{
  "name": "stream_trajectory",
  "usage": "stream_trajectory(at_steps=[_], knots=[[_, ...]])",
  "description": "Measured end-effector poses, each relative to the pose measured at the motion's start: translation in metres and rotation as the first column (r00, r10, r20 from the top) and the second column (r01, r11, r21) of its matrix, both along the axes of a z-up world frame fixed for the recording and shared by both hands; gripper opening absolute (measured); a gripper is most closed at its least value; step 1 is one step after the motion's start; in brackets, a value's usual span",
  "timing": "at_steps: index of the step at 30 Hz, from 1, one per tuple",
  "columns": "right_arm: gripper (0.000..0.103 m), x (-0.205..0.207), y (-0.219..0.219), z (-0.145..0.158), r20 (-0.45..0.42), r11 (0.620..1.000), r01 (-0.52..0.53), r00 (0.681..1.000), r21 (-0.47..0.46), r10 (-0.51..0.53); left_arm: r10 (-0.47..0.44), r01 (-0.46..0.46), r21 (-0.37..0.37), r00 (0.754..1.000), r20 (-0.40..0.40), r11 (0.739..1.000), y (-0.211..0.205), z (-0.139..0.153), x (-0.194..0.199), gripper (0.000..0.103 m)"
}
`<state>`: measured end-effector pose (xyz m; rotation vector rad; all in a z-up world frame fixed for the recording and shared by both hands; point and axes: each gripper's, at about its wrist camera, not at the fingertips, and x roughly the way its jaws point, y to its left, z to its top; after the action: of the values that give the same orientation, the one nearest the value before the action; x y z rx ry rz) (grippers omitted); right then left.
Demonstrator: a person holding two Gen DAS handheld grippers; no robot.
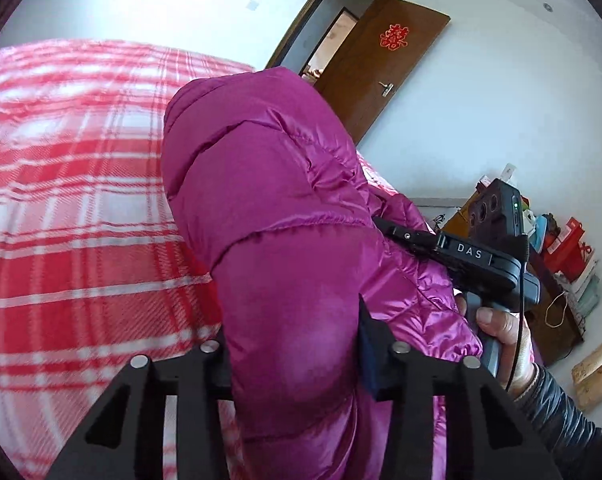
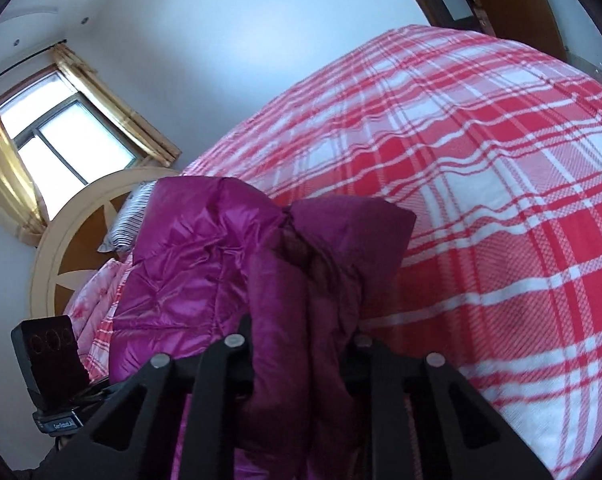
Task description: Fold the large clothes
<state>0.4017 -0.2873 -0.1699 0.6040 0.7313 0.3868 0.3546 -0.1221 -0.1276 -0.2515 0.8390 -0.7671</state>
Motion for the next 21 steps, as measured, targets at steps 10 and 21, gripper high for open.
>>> stream_trajectory(at_steps=[10, 21], knots=[[0.021, 0.014, 0.119, 0.040, 0.086, 0.978, -0.202, 0.977, 0.058, 0.197, 0.202, -0.204, 0.024, 0.978, 0.058, 0.979, 0.135, 0.038, -0.054, 0.043], [0.021, 0.060, 0.328, 0.048, 0.079, 0.882, -0.467, 0.883, 0.054, 0.463, 0.454, -0.459, 0.086, 0.888, 0.076, 0.884, 0.275, 0.030, -0.078, 0.043]])
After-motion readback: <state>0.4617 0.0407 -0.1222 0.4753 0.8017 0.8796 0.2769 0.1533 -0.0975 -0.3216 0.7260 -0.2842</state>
